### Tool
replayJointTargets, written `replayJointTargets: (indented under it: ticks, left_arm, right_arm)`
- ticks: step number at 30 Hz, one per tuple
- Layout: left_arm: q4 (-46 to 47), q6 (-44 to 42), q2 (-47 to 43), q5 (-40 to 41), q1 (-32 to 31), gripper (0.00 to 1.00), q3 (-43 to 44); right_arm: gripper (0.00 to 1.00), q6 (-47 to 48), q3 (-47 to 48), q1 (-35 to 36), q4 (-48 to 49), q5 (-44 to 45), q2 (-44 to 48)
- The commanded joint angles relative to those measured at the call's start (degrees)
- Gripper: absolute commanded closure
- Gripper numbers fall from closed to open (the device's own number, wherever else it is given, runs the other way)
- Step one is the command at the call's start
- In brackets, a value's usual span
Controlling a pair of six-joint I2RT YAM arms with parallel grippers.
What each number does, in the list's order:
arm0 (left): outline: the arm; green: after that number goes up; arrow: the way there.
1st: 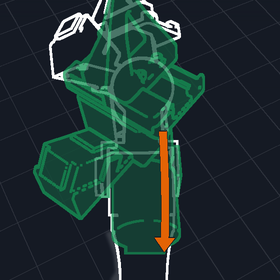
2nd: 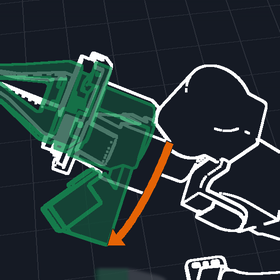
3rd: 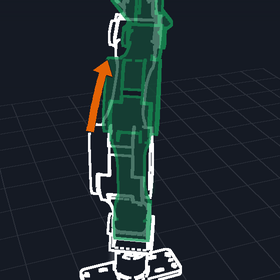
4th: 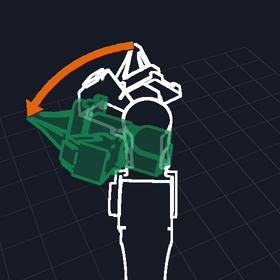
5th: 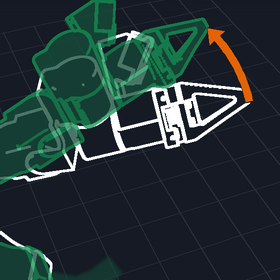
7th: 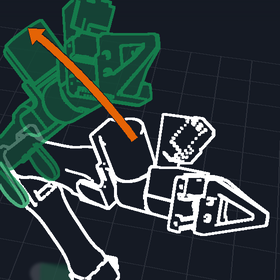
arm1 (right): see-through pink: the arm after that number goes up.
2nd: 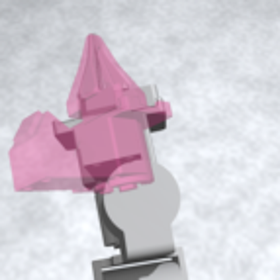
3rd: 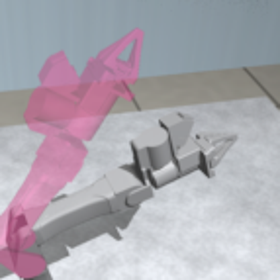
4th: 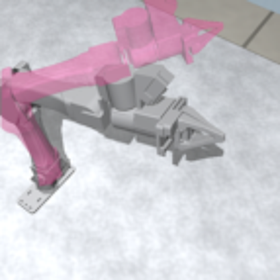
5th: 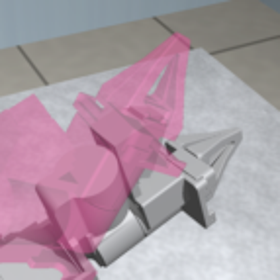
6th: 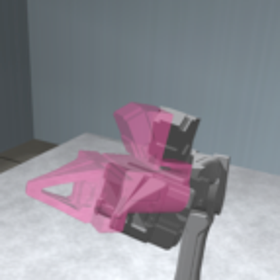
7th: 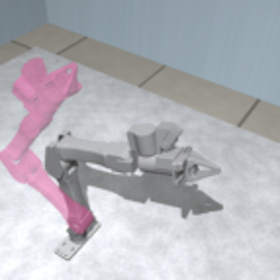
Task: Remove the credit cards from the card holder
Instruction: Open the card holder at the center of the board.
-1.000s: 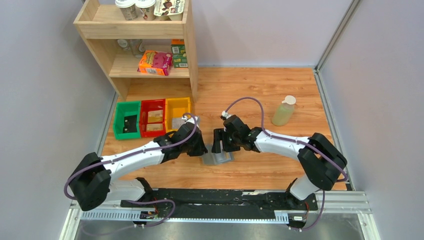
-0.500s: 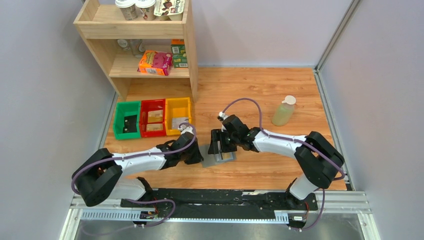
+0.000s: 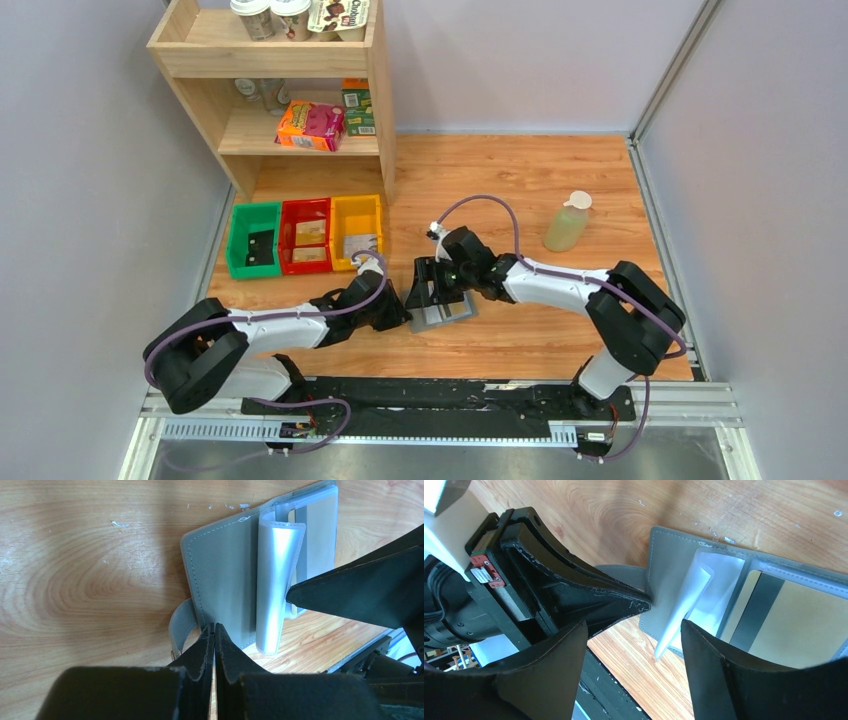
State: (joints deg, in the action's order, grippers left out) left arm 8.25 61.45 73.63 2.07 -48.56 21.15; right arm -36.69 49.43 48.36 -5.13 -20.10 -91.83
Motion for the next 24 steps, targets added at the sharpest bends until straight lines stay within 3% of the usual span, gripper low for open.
replayJointTargets:
  ticks: [1, 6, 11, 16, 24]
  left_arm:
    - [-2.36, -0.02, 0.47, 0.75, 0.13, 0.95, -1.72]
    - [-1.57, 0.34, 0.99, 0.75, 0.13, 0.96, -2.34]
    - [-1.13, 0.43, 1.08, 0.57, 0.13, 0.96, -2.6]
    - [-0.69, 0.34, 0.91, 0.4, 0.13, 0.96, -2.6]
    - [0.62, 0.16, 0.29, 0.22, 0.04, 0.96, -2.78]
  right_arm:
    - [0.28, 1.09, 3.56, 0.42, -1.63, 0.5, 3.05]
    - [0.21, 4.16, 6.55, 0.42, -8.57, 6.46, 8.85]
    - [0.23, 4.79, 6.82, -0.46, -12.98, 13.23, 10.01]
    - [0.35, 3.73, 4.45, -1.16, -11.84, 14.39, 7.64]
    - [0.67, 3.2, 3.57, -0.81, -6.74, 9.73, 1.4]
